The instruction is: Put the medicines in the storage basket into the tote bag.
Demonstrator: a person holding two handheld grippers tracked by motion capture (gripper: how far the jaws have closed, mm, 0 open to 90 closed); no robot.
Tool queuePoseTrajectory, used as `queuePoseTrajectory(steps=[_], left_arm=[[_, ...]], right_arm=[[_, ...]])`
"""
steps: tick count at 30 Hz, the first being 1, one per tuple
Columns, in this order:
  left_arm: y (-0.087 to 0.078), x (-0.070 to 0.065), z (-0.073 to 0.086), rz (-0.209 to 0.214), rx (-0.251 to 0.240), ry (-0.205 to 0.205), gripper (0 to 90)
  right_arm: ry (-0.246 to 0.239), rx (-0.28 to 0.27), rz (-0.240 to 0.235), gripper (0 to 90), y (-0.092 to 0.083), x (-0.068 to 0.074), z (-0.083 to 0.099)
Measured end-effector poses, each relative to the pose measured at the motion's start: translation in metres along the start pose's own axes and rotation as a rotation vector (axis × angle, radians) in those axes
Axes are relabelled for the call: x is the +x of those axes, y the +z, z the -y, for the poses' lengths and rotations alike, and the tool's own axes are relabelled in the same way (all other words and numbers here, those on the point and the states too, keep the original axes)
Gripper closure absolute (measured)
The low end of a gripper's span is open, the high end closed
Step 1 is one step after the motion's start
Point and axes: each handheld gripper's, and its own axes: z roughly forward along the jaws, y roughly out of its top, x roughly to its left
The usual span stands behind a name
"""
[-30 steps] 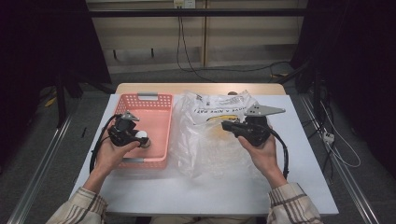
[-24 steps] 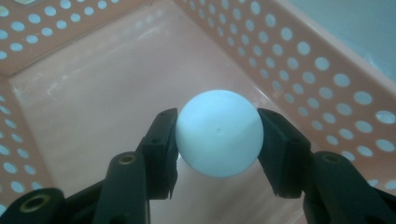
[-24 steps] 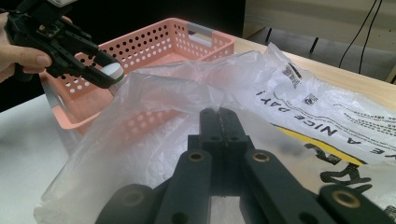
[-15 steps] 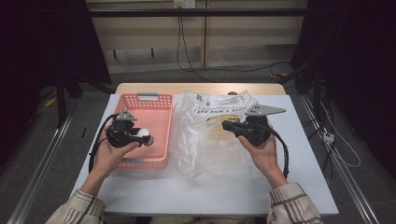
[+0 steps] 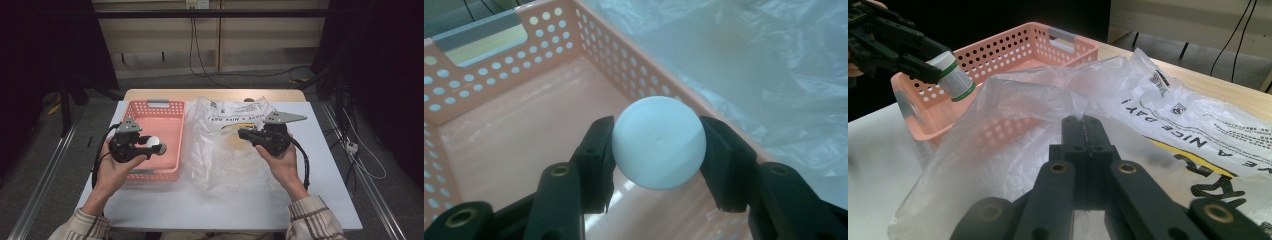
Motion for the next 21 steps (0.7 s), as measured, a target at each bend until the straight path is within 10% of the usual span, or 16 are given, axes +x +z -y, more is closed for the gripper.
queuePoseTrajectory(steps=[21], left_arm=[[-0.025,-0.036,-0.010,0.043,-0.154,0.025,50.9]], right_arm=[[-0.005,0.000,-0.016,90.0,0.005,0.000,-0.003]])
